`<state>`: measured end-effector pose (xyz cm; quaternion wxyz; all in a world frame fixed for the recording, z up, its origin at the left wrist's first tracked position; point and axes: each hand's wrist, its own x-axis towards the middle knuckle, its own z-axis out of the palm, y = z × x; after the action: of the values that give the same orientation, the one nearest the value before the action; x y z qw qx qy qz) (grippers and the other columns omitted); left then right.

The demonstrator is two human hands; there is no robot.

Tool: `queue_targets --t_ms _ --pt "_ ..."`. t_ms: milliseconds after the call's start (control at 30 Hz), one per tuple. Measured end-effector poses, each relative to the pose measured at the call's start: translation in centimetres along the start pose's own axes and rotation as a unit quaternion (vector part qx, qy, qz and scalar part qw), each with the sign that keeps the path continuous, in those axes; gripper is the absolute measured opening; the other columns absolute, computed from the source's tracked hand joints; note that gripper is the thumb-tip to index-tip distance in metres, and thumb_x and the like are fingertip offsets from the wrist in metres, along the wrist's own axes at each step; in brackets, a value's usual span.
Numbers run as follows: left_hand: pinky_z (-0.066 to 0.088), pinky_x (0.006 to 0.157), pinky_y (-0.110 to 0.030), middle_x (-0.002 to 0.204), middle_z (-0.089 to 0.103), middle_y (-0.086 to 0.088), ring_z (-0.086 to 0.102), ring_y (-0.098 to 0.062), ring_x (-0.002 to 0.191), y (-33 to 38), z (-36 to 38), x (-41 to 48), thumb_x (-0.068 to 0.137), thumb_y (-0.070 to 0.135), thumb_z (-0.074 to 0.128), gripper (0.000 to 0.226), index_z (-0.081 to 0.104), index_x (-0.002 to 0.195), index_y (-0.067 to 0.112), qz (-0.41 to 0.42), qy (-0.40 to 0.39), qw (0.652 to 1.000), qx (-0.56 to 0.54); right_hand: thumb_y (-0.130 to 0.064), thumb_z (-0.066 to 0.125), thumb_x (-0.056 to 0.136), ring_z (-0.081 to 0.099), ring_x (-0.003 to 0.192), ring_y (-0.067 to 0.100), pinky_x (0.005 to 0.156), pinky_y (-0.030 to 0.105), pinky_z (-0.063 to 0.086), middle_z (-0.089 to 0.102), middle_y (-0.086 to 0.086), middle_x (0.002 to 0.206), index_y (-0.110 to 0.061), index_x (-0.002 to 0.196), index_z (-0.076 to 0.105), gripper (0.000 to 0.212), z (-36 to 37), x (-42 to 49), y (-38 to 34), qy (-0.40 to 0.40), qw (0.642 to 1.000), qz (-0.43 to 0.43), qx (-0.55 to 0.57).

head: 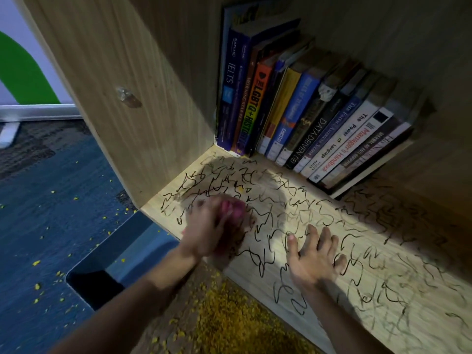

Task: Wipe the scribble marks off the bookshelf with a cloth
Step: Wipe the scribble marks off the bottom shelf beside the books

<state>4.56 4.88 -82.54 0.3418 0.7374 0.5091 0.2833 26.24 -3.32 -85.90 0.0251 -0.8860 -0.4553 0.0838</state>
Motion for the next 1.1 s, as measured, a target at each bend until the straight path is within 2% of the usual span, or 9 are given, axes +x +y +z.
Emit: queue_targets --t_ms 100,233,367,500,700,900,967,1067,1100 --pt "0.026 0.109 -0.053 0.136 0.049 0.003 0.038 -0.027 0.129 -1.0 -3.3 5.0 0.099 0.027 0.044 0.026 0.059 0.121 0.027 0.039 0.125 0.990 0.051 -0.070 -0.016 0.071 0.001 0.147 0.025 0.115 0.050 0.004 0.007 0.004 0.160 -0.029 0.151 0.014 0.094 0.7 0.3 0.0 0.017 1.000 0.007 0.001" --pt "0.022 0.110 -0.050 0.156 0.025 -0.004 0.023 -0.032 0.141 -5.0 -3.5 10.9 0.097 0.029 0.052 0.051 0.037 0.146 0.029 -0.012 -0.012 0.972 0.235 -0.072 0.001 0.080 0.023 0.142 0.034 0.111 0.058 0.015 0.030 0.013 0.153 -0.021 0.146 0.036 0.090 0.9 0.2 -0.4 0.052 0.998 0.002 0.037" --pt "0.007 0.115 -0.051 0.158 0.022 0.003 0.015 -0.029 0.145 -4.8 0.1 14.7 0.099 0.046 0.039 0.045 0.039 0.143 0.035 -0.038 -0.018 0.965 0.257 -0.072 -0.013 0.067 -0.005 0.146 0.025 0.115 0.048 -0.001 0.000 0.003 0.160 -0.028 0.152 0.008 0.098 0.7 0.6 0.3 0.004 1.000 0.006 0.017" --pt "-0.003 0.115 -0.054 0.158 0.020 0.008 0.007 -0.022 0.147 -2.7 0.6 15.6 0.102 0.043 0.032 0.042 0.039 0.142 0.035 -0.018 -0.083 0.950 0.301 -0.074 -0.008 0.067 -0.012 0.144 0.028 0.113 0.052 -0.009 -0.009 0.004 0.159 -0.026 0.152 -0.002 0.098 0.7 1.0 0.7 -0.042 0.999 -0.006 0.031" --pt "0.000 0.115 -0.051 0.148 0.039 0.014 0.017 -0.023 0.142 -1.5 2.5 9.2 0.097 0.050 0.038 0.037 0.050 0.130 0.042 0.072 -0.151 0.972 0.164 -0.073 -0.009 0.073 -0.006 0.146 0.028 0.114 0.054 -0.003 -0.001 0.005 0.160 -0.026 0.152 0.006 0.093 0.5 0.6 0.3 -0.011 1.000 -0.002 0.012" --pt "0.017 0.113 -0.039 0.114 0.062 0.019 0.046 -0.007 0.115 -0.6 4.2 1.9 0.086 0.074 0.021 0.068 0.067 0.110 0.029 0.138 -0.190 0.970 0.065 -0.069 -0.008 0.075 -0.003 0.147 0.026 0.115 0.052 0.002 0.003 0.004 0.160 -0.027 0.152 0.012 0.089 0.3 0.4 -0.1 0.010 1.000 0.005 0.001" --pt "0.025 0.109 -0.035 0.106 0.063 0.018 0.049 -0.004 0.102 0.1 4.4 -0.3 0.087 0.067 0.028 0.064 0.070 0.104 0.022 0.131 -0.211 0.968 0.039 -0.070 -0.014 0.070 0.000 0.147 0.025 0.115 0.051 0.005 0.008 0.003 0.160 -0.028 0.151 0.017 0.095 0.5 0.4 -0.1 0.031 0.999 0.010 0.001" --pt "0.051 0.091 -0.035 0.100 0.067 0.005 0.064 -0.011 0.089 1.9 3.3 -1.9 0.095 0.044 0.048 0.034 0.066 0.106 0.017 0.058 -0.239 0.963 -0.109 -0.071 -0.014 0.072 0.000 0.147 0.024 0.116 0.051 0.005 0.007 0.003 0.160 -0.028 0.150 0.018 0.095 0.6 0.4 -0.2 0.029 1.000 0.005 0.010" --pt "0.053 0.087 -0.032 0.101 0.067 0.002 0.065 -0.011 0.090 2.2 2.5 -1.3 0.095 0.039 0.050 0.029 0.064 0.109 0.018 0.041 -0.204 0.968 -0.140 -0.071 -0.011 0.074 -0.002 0.147 0.024 0.116 0.051 0.003 0.005 0.003 0.160 -0.028 0.150 0.017 0.091 0.4 0.4 -0.2 0.021 1.000 0.004 0.011"
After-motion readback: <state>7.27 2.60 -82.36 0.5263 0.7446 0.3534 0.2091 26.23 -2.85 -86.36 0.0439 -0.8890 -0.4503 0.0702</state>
